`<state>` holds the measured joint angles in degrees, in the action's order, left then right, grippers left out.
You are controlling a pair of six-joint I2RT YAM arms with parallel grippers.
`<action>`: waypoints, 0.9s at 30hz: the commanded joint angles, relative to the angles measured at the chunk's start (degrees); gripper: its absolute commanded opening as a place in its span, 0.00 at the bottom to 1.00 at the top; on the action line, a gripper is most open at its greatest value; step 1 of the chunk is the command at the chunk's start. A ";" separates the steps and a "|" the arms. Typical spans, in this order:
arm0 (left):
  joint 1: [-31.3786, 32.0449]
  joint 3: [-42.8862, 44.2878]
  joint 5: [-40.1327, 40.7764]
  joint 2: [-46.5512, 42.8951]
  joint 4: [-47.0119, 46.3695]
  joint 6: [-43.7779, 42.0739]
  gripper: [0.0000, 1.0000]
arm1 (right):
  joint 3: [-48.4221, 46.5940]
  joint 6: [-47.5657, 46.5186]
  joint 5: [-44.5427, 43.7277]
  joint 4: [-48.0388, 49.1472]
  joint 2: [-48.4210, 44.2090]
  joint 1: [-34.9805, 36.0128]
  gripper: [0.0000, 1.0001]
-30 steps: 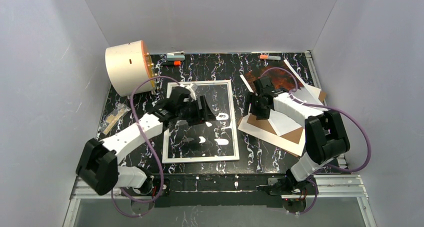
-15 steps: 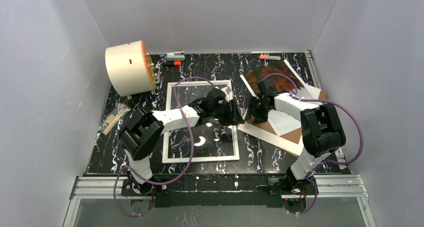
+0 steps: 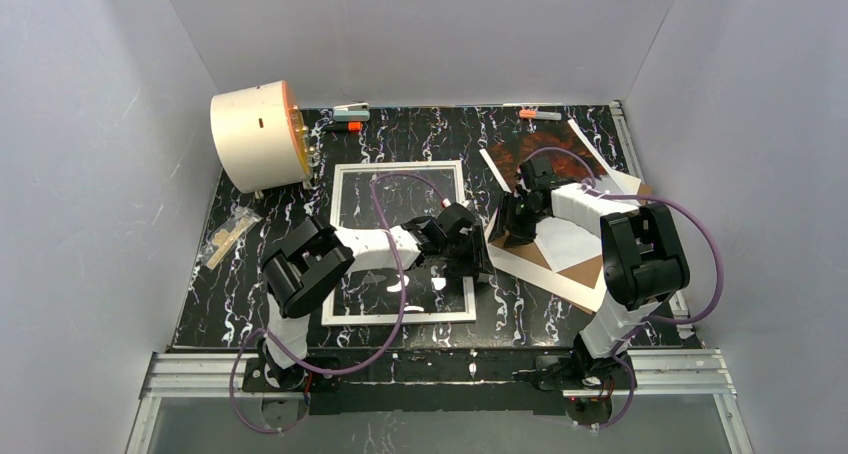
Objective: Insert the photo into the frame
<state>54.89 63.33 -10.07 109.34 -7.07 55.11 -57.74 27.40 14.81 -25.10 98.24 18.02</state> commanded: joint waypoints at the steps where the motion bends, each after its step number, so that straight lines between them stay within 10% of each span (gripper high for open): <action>1: 1.03 2.69 11.75 -0.33 13.22 0.47 0.44 | 2.58 0.32 0.73 -1.30 0.45 0.35 0.52; 11: 1.00 3.39 15.79 -1.40 17.30 0.58 0.65 | 5.55 1.20 2.54 -1.65 -2.57 0.24 0.52; 27: -1.52 2.12 12.06 3.71 1.47 0.64 0.65 | 5.31 5.94 9.21 -1.02 -0.77 -1.88 0.50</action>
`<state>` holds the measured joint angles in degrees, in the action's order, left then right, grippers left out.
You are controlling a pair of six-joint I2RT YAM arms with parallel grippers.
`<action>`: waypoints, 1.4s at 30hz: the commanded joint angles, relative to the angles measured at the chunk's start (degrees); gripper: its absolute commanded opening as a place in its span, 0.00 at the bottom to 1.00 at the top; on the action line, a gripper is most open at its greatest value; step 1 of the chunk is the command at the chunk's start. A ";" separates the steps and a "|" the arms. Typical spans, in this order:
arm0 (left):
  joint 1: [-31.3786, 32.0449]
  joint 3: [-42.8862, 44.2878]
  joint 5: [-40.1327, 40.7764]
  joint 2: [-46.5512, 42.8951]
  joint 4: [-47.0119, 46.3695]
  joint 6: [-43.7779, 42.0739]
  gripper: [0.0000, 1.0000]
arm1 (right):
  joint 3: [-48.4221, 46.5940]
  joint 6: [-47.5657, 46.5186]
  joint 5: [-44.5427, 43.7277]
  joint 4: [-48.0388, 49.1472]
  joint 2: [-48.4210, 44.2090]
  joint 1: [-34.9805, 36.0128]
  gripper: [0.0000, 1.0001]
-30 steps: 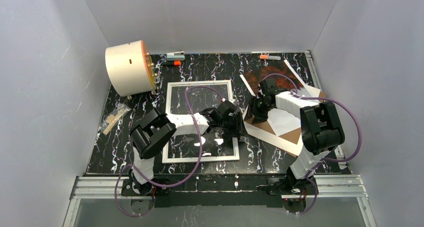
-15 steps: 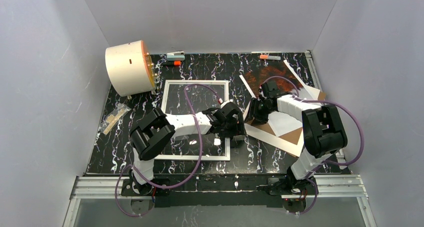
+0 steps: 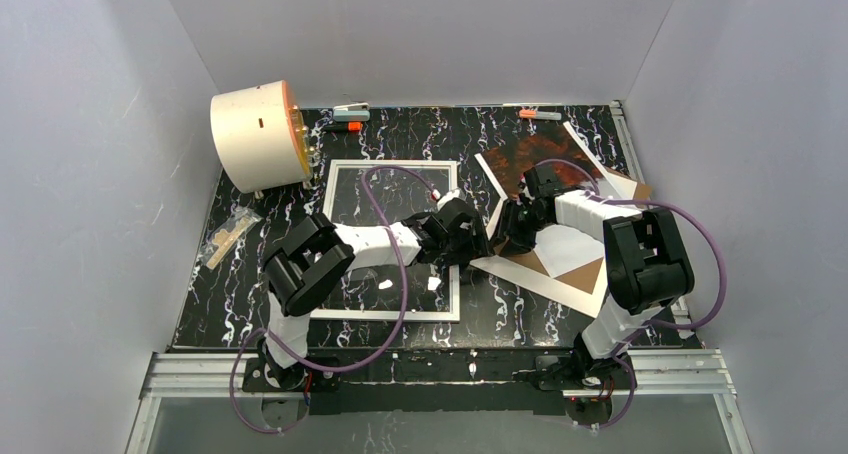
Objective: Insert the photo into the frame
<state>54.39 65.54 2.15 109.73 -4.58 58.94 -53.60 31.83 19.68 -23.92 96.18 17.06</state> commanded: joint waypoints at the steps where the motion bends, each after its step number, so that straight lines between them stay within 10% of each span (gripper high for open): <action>1: -1.10 0.19 -0.49 3.87 -1.21 -3.92 0.65 | 1.12 1.74 4.85 -2.18 1.63 -1.20 0.50; 21: -4.81 -2.63 -25.87 1.58 -13.83 6.08 0.63 | 1.56 6.88 13.42 2.16 5.16 -2.91 0.50; 42: -4.98 -6.96 -26.41 1.06 -22.48 12.03 0.61 | 6.05 13.08 16.04 10.37 2.54 -4.45 0.50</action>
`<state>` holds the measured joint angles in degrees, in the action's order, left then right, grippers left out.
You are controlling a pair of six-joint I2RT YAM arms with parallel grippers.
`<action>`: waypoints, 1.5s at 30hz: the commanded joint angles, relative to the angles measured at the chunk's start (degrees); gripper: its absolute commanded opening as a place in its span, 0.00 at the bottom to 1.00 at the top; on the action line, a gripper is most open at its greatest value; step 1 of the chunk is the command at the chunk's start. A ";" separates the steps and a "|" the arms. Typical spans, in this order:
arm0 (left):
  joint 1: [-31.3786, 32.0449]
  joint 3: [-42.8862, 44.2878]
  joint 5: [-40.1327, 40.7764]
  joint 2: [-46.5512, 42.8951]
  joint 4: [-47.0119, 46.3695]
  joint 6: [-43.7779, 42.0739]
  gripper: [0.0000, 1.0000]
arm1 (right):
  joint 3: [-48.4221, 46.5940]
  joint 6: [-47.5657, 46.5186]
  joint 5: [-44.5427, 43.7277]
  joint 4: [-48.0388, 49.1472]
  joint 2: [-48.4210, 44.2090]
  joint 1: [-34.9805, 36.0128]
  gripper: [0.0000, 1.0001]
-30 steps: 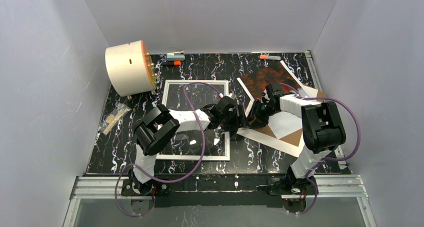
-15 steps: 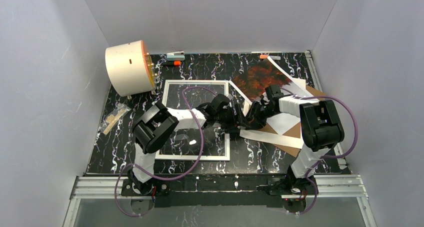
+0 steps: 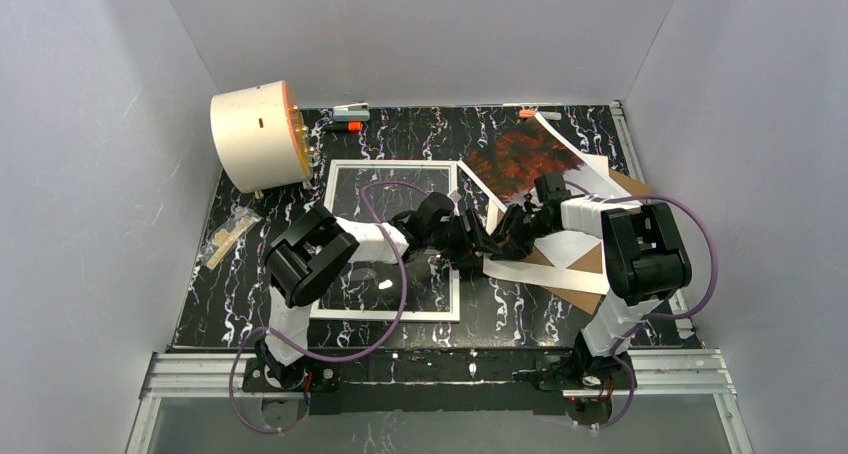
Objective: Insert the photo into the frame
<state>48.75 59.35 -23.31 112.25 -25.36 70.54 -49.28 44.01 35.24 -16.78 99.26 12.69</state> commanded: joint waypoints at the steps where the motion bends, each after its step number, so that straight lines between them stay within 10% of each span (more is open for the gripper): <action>1: 0.79 -0.78 -0.34 -1.36 -0.57 0.04 0.60 | 1.99 0.71 0.17 3.41 -0.32 -0.04 0.50; 17: 3.78 -0.75 4.06 -0.87 2.14 2.29 0.56 | 3.95 0.29 -1.49 4.43 0.58 -0.13 0.50; 25: 3.89 0.63 15.01 -3.07 20.47 -4.81 0.58 | -2.29 -3.96 -5.38 -2.34 -4.50 -0.14 0.51; 45: 5.01 2.62 14.80 0.50 20.09 -3.44 0.59 | -4.04 -8.83 -26.71 -18.91 -10.34 -0.19 0.54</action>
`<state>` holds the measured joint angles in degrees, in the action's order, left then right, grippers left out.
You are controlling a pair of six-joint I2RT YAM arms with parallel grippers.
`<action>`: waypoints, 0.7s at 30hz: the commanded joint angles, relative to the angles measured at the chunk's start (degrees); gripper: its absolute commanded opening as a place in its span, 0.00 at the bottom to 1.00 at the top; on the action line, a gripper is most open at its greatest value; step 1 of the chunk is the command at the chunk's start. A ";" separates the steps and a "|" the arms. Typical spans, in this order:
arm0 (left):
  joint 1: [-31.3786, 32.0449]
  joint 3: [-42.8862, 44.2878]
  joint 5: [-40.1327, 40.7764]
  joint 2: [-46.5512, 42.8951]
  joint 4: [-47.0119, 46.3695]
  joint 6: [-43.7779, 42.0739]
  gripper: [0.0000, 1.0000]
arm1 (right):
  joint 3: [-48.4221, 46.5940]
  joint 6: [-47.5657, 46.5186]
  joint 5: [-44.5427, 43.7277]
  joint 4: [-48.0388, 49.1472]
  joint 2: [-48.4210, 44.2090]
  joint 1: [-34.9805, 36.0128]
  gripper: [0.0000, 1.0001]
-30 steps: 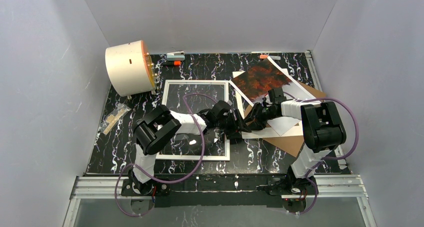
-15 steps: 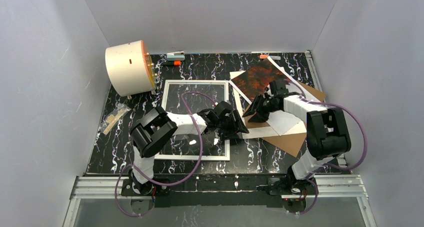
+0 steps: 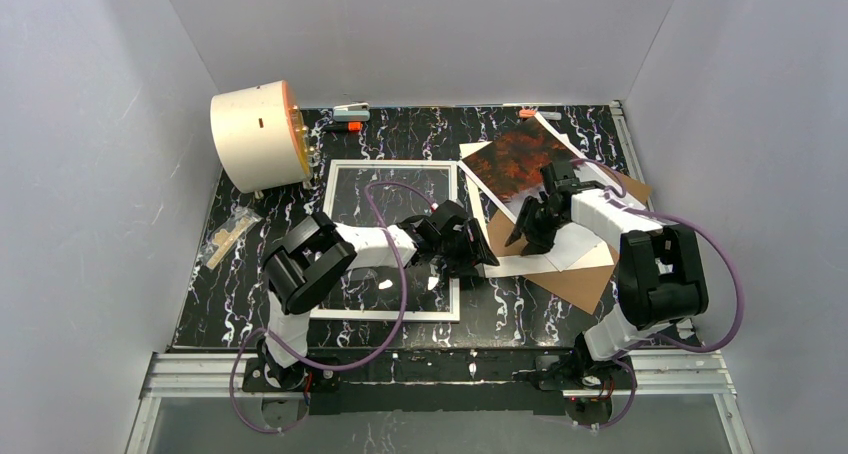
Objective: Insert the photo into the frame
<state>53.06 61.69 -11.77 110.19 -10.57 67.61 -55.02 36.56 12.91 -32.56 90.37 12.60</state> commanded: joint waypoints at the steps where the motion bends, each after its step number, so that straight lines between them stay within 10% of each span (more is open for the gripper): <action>1: 0.81 0.11 3.68 2.72 5.35 -0.12 0.59 | 2.42 -1.40 -4.52 -2.86 -1.16 -0.05 0.54; 14: 2.05 -1.14 1.54 5.91 0.36 4.62 0.61 | 7.19 -0.56 -3.45 -0.84 2.97 -0.14 0.52; 21: 1.08 -9.71 0.98 2.87 -21.58 8.29 0.61 | 9.99 0.18 -0.53 1.13 4.58 -1.02 0.51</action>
<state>53.84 58.37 -12.27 111.85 -21.76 74.22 -49.95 36.03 11.16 -32.75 91.07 11.27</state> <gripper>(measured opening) 0.607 0.511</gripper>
